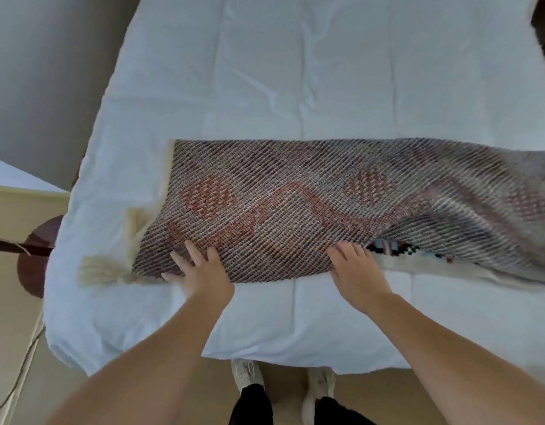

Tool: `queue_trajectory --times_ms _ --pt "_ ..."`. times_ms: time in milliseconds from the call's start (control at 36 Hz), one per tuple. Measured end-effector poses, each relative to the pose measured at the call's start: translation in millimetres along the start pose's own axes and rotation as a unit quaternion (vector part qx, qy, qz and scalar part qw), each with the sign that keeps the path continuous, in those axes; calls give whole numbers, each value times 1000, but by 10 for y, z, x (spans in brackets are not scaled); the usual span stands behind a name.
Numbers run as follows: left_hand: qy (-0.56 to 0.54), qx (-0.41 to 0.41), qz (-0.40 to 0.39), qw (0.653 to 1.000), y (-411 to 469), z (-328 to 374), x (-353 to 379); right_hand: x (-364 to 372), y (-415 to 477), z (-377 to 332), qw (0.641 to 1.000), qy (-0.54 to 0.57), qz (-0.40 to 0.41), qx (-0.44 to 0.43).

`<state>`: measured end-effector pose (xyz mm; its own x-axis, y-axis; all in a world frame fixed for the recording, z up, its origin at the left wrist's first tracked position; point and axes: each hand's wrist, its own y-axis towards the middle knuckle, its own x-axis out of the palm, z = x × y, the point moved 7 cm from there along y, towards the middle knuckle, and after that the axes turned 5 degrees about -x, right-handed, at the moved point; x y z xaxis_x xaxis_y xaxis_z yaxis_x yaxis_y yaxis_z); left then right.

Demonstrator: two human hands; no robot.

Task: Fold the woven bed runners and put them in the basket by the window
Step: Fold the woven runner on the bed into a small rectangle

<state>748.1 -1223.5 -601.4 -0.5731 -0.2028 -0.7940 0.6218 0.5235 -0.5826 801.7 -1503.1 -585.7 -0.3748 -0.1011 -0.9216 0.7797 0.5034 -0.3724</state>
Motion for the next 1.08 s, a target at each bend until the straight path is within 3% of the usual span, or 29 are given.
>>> queue_trajectory --times_ms 111,194,250,361,611,750,861,1000,1083 --pt "16 130 38 991 -234 793 -88 -3 -236 721 996 -16 -8 85" --pt "21 281 39 959 -502 1460 2 18 -358 1293 989 -61 -18 137" --pt "32 328 39 943 -630 1815 114 51 -380 1644 982 -94 -29 162" --pt "58 331 42 941 -733 2327 320 147 -400 2143 975 -127 -44 179" --pt "69 268 19 961 -796 2560 369 263 -639 2511 993 -105 -53 27" --pt "110 249 -13 962 -975 2457 407 485 -1065 2434 984 -90 -148 -39" --pt "115 232 -42 965 -1070 2518 376 482 -1126 2460 983 -21 -171 -61" --pt "20 315 42 948 -1169 3039 143 249 -913 2735 995 38 -89 -1" --pt "63 381 85 918 -1295 3347 185 213 -847 2876 995 18 -93 31"
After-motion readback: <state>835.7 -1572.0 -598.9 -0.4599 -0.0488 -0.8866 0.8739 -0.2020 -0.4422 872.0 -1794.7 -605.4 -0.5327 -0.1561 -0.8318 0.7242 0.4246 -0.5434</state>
